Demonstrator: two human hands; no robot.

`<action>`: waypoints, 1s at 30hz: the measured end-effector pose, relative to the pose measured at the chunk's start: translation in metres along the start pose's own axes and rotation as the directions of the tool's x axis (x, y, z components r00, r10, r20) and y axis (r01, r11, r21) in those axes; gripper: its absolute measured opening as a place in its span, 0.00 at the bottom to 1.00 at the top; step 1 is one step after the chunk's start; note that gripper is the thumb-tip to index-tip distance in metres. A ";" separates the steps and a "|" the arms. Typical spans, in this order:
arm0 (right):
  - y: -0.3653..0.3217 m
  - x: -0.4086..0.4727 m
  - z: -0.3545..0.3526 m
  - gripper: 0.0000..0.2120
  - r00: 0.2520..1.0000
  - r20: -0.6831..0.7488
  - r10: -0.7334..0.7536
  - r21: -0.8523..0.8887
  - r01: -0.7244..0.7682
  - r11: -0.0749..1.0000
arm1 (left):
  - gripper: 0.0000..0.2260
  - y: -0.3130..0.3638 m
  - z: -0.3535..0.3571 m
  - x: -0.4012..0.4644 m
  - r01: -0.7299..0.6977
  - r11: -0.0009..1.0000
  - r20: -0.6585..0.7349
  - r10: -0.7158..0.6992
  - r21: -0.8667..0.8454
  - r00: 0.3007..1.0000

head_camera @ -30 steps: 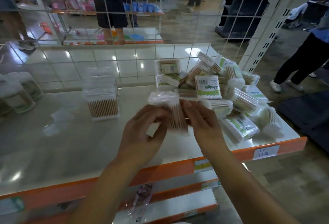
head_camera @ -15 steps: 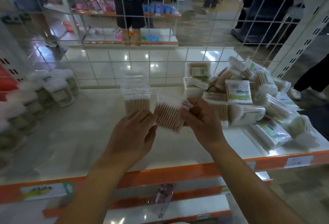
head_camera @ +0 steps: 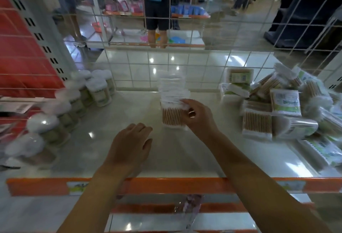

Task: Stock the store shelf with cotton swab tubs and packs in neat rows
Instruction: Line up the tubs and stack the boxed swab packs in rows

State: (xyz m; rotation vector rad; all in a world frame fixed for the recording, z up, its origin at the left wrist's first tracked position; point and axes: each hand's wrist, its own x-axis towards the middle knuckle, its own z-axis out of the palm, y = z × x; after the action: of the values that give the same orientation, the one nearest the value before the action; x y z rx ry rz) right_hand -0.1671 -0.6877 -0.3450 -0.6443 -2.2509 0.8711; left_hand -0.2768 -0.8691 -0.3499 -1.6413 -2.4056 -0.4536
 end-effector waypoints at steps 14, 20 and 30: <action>-0.003 -0.007 0.006 0.09 0.939 -0.176 -0.294 -0.398 0.205 0.894 | 0.11 0.001 0.009 0.000 -0.050 0.999 0.014 0.049 0.018 0.999; -0.003 -0.008 0.012 0.16 0.940 -0.081 -0.332 -0.430 0.268 0.862 | 0.15 0.004 0.012 0.000 -0.042 0.999 0.030 0.043 -0.032 0.999; -0.011 -0.023 -0.008 0.20 0.943 -0.063 -0.328 -0.498 0.255 0.829 | 0.13 0.042 -0.009 0.030 -0.124 0.987 -0.140 0.109 -0.098 0.984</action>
State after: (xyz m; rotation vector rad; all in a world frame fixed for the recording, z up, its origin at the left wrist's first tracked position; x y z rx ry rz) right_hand -0.1480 -0.7064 -0.3408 -0.5319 -2.3579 0.0927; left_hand -0.2485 -0.8317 -0.3258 -1.7249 -2.2100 -0.6599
